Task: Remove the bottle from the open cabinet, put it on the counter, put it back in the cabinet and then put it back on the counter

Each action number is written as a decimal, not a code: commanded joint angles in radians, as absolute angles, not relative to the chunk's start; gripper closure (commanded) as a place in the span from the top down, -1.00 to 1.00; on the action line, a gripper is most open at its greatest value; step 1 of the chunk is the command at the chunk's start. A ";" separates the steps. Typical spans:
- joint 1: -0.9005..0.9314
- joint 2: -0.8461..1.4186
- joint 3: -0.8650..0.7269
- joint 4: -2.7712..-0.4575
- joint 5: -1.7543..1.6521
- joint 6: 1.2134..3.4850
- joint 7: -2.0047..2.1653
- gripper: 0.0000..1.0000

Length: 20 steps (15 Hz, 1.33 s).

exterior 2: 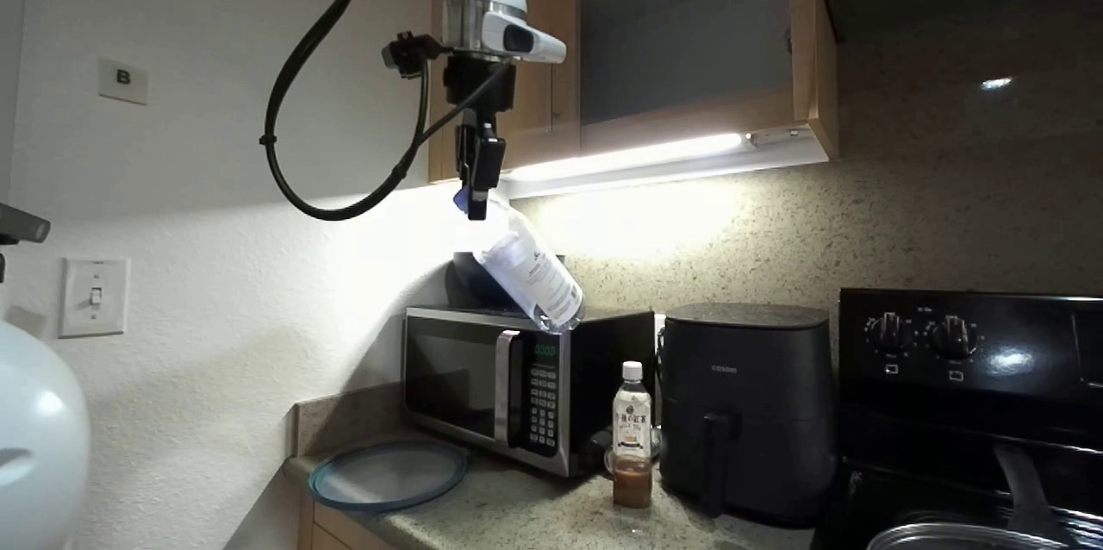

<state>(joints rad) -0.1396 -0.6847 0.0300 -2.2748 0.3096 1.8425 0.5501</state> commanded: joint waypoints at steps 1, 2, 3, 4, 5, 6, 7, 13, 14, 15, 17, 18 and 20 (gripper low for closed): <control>-0.147 -0.685 0.035 -2.272 0.312 1.839 0.550 -0.24; -0.147 -0.686 0.037 -2.272 0.312 1.839 0.554 -0.24; -0.147 -0.688 0.038 -2.272 0.311 1.839 0.556 -0.74; -0.143 -0.666 0.019 -2.265 0.337 1.818 0.560 -0.74; -0.138 -0.652 0.003 -2.263 0.359 1.801 0.553 -0.74; -0.140 -0.636 -0.009 -2.265 0.373 1.784 0.557 -0.74; -0.142 -0.624 -0.019 -2.265 0.385 1.767 0.557 -0.74; -0.192 -0.537 -0.042 -2.280 0.370 1.688 0.633 -0.74; -0.209 -0.527 -0.037 -2.288 0.354 1.705 0.661 -0.74; -0.226 -0.517 -0.029 -2.294 0.331 1.725 0.698 -0.74; -0.209 -0.517 -0.047 -2.285 0.342 1.711 0.664 -0.24; -0.217 -0.508 -0.048 -2.286 0.332 1.714 0.682 -0.24; -0.221 -0.500 -0.047 -2.286 0.327 1.715 0.696 -0.24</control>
<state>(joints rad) -0.2247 -0.5007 -0.0441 -2.2883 0.3285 1.7175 0.6949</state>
